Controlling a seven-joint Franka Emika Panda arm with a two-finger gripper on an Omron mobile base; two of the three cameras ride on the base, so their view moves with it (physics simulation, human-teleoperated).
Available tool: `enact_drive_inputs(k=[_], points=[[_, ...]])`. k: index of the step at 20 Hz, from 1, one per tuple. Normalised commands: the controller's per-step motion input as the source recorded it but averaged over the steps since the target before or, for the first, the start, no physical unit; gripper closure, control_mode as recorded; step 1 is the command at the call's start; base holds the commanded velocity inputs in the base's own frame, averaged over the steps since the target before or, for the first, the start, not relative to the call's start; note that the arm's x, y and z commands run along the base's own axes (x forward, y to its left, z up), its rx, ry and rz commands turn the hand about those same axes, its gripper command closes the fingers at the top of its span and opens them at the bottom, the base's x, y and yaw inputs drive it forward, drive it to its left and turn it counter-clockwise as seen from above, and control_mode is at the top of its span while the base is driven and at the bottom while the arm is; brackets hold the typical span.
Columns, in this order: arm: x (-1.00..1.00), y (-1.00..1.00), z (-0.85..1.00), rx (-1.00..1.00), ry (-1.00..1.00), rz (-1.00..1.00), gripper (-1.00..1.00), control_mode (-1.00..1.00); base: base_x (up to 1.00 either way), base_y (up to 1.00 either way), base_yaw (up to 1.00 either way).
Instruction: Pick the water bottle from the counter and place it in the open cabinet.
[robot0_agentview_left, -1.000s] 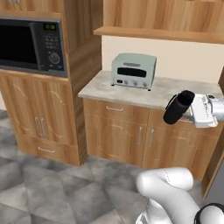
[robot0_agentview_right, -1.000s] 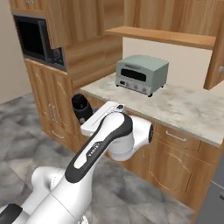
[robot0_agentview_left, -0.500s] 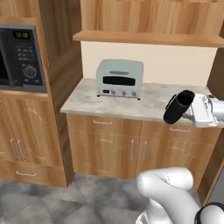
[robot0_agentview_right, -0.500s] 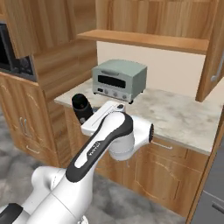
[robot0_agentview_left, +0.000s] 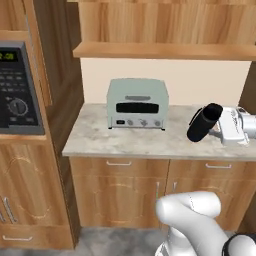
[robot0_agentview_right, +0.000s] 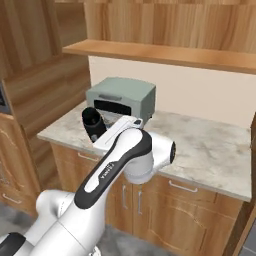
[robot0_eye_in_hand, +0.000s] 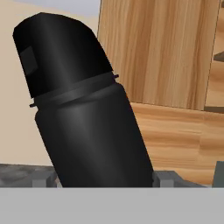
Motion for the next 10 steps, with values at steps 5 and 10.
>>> enact_drive_inputs(k=[5,10], points=[[0.00,0.00,0.00,0.00,0.00,0.00,1.00,1.00,0.85,0.22,-0.24],[0.00,0.00,0.00,0.00,0.00,0.00,1.00,1.00,0.81,0.10,-0.22]])
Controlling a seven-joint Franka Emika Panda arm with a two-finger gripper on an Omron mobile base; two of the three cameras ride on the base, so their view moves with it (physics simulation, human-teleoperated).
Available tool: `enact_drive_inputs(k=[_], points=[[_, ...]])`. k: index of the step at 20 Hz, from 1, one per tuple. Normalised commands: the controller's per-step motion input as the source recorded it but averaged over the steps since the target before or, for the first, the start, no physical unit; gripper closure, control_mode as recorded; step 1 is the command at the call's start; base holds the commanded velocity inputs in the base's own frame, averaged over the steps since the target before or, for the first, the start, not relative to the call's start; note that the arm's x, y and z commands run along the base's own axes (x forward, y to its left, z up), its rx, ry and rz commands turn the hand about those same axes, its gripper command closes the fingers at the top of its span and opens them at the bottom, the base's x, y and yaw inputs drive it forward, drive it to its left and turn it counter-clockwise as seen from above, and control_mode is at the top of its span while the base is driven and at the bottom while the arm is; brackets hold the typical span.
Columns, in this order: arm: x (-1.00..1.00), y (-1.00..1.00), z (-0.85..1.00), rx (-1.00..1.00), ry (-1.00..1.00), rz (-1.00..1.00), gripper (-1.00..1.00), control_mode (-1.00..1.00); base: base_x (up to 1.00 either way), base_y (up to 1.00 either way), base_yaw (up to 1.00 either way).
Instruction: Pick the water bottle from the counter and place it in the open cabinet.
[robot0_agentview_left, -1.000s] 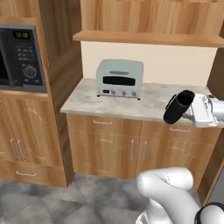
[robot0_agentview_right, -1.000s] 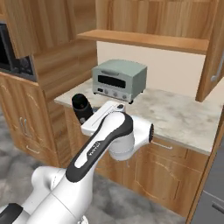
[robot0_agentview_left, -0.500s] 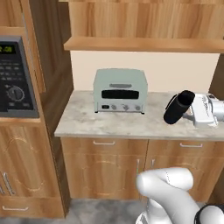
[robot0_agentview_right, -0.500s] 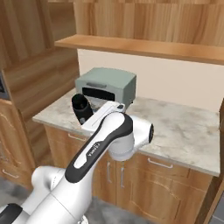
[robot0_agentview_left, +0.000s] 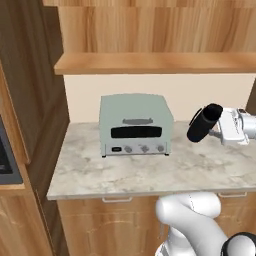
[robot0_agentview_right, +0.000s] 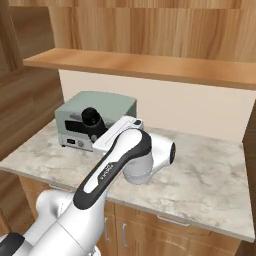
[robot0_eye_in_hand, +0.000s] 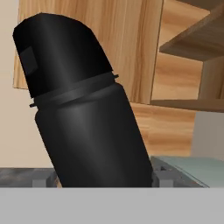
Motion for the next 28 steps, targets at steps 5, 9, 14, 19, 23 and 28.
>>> enact_drive_inputs(k=[5,9,14,19,23,28], points=[[0.00,0.00,0.00,0.00,0.00,0.00,1.00,1.00,0.71,0.10,-0.21],[0.00,0.00,0.00,0.00,0.00,0.00,1.00,1.00,0.57,0.11,-0.19],[0.00,0.00,0.00,0.00,0.00,0.00,1.00,1.00,0.21,0.02,-0.10],[0.00,0.00,0.00,0.00,0.00,0.00,1.00,1.00,0.00,0.00,0.00],[-0.06,-0.01,0.09,0.00,-0.01,-0.03,1.00,-1.00,-0.11,0.00,-0.04],[-0.08,-0.07,0.44,0.00,-0.01,-0.12,1.00,-1.00,0.00,0.00,0.00]])
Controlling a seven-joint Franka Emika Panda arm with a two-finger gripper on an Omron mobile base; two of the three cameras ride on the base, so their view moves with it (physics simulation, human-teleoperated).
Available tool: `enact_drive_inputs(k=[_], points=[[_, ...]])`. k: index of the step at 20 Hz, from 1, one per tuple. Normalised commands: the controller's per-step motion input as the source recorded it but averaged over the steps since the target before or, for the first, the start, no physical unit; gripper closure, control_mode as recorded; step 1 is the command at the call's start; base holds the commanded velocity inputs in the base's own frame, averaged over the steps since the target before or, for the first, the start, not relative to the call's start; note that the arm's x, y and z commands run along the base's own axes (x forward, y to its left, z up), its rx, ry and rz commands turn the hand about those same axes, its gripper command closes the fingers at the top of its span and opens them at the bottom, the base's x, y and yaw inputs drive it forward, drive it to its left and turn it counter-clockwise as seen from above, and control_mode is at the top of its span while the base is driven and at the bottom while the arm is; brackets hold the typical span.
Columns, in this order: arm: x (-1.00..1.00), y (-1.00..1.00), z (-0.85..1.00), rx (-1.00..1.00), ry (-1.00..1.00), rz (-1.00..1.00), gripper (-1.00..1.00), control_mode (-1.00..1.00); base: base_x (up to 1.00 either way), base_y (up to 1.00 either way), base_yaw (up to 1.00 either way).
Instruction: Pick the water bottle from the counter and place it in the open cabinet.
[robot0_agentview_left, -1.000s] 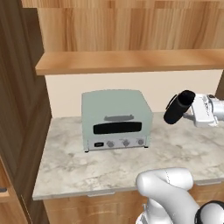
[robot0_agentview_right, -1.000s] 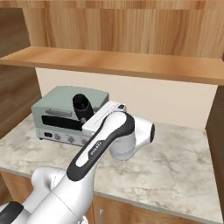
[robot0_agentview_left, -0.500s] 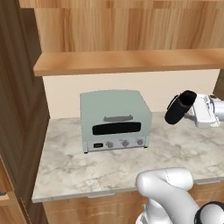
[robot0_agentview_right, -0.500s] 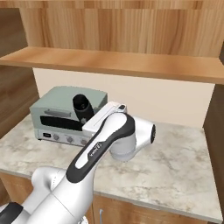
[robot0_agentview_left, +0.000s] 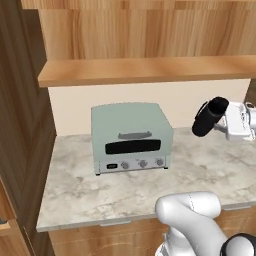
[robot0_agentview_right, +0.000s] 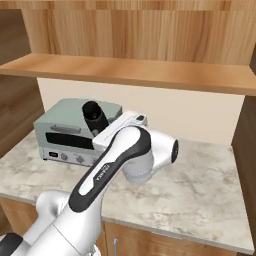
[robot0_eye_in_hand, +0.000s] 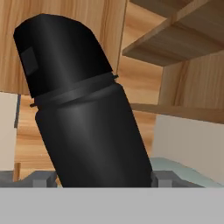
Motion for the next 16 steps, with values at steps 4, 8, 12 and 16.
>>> enact_drive_inputs(k=[4,8,12,16], points=[[0.00,-0.01,0.54,-0.03,0.00,-0.14,1.00,-1.00,0.00,0.00,0.00],[0.00,-0.04,0.43,-0.01,0.00,-0.13,1.00,-1.00,0.00,0.00,0.00],[0.00,-0.01,0.36,0.00,0.00,-0.13,1.00,-1.00,0.00,0.00,0.00],[0.00,0.00,0.42,0.00,0.00,-0.15,1.00,-1.00,0.00,0.00,0.00]])
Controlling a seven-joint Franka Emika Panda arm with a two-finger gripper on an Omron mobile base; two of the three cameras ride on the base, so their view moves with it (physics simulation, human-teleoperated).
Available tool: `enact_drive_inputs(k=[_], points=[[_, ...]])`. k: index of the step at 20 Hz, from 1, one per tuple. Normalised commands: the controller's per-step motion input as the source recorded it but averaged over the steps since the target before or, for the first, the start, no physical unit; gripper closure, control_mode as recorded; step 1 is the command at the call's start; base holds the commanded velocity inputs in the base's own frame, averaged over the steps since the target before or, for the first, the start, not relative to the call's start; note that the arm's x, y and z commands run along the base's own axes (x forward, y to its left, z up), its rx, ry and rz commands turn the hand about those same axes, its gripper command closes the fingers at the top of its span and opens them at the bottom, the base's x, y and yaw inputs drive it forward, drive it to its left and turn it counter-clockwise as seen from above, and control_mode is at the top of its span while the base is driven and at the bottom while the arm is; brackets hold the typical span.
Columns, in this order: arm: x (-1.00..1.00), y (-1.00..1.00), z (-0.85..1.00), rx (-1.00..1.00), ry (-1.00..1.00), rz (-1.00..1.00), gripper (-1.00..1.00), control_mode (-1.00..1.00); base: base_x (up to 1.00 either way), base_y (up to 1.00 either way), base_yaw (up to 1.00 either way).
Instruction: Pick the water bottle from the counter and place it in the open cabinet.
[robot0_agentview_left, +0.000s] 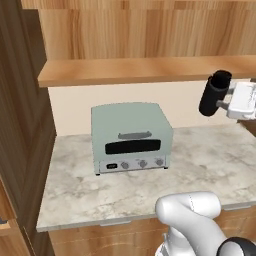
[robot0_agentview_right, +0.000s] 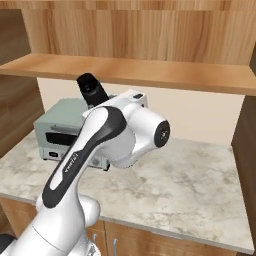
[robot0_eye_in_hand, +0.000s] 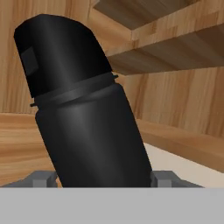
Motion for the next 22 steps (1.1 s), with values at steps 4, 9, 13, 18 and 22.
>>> enact_drive_inputs(k=[4,9,13,18,22], points=[[0.00,-0.06,0.30,0.00,0.07,-0.16,1.00,-1.00,0.00,0.00,0.00],[0.15,-0.23,0.35,0.00,0.11,-0.09,1.00,-1.00,0.00,0.00,0.00],[0.33,-0.32,0.37,0.00,0.09,-0.02,1.00,-1.00,0.00,0.00,0.00],[0.54,-0.25,0.32,0.05,0.06,0.00,1.00,-1.00,0.00,0.00,0.00],[0.58,-0.14,0.28,0.06,0.04,0.00,1.00,-1.00,0.00,0.00,0.00]])
